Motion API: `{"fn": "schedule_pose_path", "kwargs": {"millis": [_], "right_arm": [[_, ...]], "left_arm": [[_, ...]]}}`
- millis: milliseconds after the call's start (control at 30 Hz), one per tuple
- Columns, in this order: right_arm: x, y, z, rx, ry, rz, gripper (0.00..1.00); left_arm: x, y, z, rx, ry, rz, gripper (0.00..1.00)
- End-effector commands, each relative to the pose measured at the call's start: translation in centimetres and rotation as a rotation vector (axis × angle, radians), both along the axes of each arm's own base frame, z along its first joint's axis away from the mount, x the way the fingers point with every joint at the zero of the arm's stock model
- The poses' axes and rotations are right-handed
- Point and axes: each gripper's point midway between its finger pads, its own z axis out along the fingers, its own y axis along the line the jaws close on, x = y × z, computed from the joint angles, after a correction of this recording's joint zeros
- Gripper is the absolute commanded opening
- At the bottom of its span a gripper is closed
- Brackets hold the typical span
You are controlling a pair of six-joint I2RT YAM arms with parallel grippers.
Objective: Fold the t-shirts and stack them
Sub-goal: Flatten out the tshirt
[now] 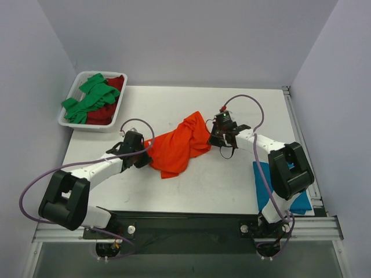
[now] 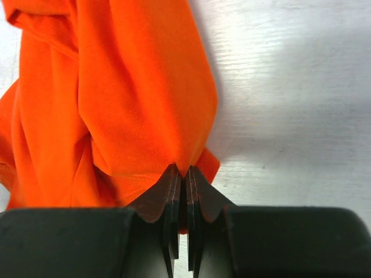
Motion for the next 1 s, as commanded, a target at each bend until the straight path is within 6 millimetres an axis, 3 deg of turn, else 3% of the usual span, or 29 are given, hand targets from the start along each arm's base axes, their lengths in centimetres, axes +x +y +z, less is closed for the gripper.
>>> {"fn": "schedule_pose_path", "kwargs": {"millis": [0,100,233,367,433,467,600,667,700,767,800,833,867,900,933,967], "right_arm": [[0.8,-2.0,2.8,0.004,-0.024,-0.044,0.00],[1.0,-4.5,4.8,0.002,-0.046,-0.097,0.00],[1.1,-7.7,8.0,-0.007,-0.087,-0.156,0.00],[0.5,-11.0,11.9,-0.027,-0.143,-0.216,0.00],[0.1,-12.7,13.0,-0.038,-0.156,-0.250,0.00],[0.0,-13.3,14.4,-0.027,-0.187,-0.261,0.00],[-0.9,-15.6,17.4,-0.002,-0.242,-0.310,0.00],[-1.2,-16.6,19.3,0.022,-0.285,-0.330,0.00],[-1.0,-16.7,20.5,0.032,-0.313,-0.335,0.00],[-0.5,-17.0,21.6,0.038,-0.335,-0.340,0.00],[0.0,-17.0,23.0,0.047,-0.363,-0.342,0.00],[0.9,-16.9,22.9,0.052,-0.363,-0.338,0.00],[1.5,-17.1,23.5,0.064,-0.371,-0.354,0.00],[2.3,-17.1,25.3,0.087,-0.410,-0.355,0.00],[3.1,-17.0,26.3,0.109,-0.439,-0.362,0.00],[4.1,-16.8,27.1,0.140,-0.452,-0.367,0.00]], "left_arm": [[2.7,-0.1,4.8,-0.028,-0.121,0.009,0.00],[3.2,0.5,7.5,-0.023,-0.162,0.011,0.00],[3.6,3.1,10.3,0.002,-0.203,0.046,0.00],[3.9,5.5,15.2,0.004,-0.304,0.083,0.00],[3.3,6.5,17.6,0.017,-0.351,0.094,0.00],[3.3,7.3,20.0,0.014,-0.408,0.114,0.00],[2.4,9.5,24.1,0.024,-0.482,0.154,0.00],[2.4,9.6,25.8,-0.002,-0.519,0.141,0.00],[2.8,10.1,27.0,-0.003,-0.547,0.155,0.00],[4.1,10.1,27.3,-0.030,-0.544,0.159,0.00],[5.1,10.3,29.1,-0.053,-0.597,0.163,0.00],[5.9,9.7,29.7,-0.094,-0.612,0.149,0.00],[7.4,9.5,29.7,-0.112,-0.609,0.151,0.00],[8.8,9.2,31.4,-0.146,-0.664,0.149,0.00],[9.8,9.7,34.3,-0.172,-0.729,0.145,0.00],[11.8,9.6,34.2,-0.184,-0.713,0.144,0.00]]}}
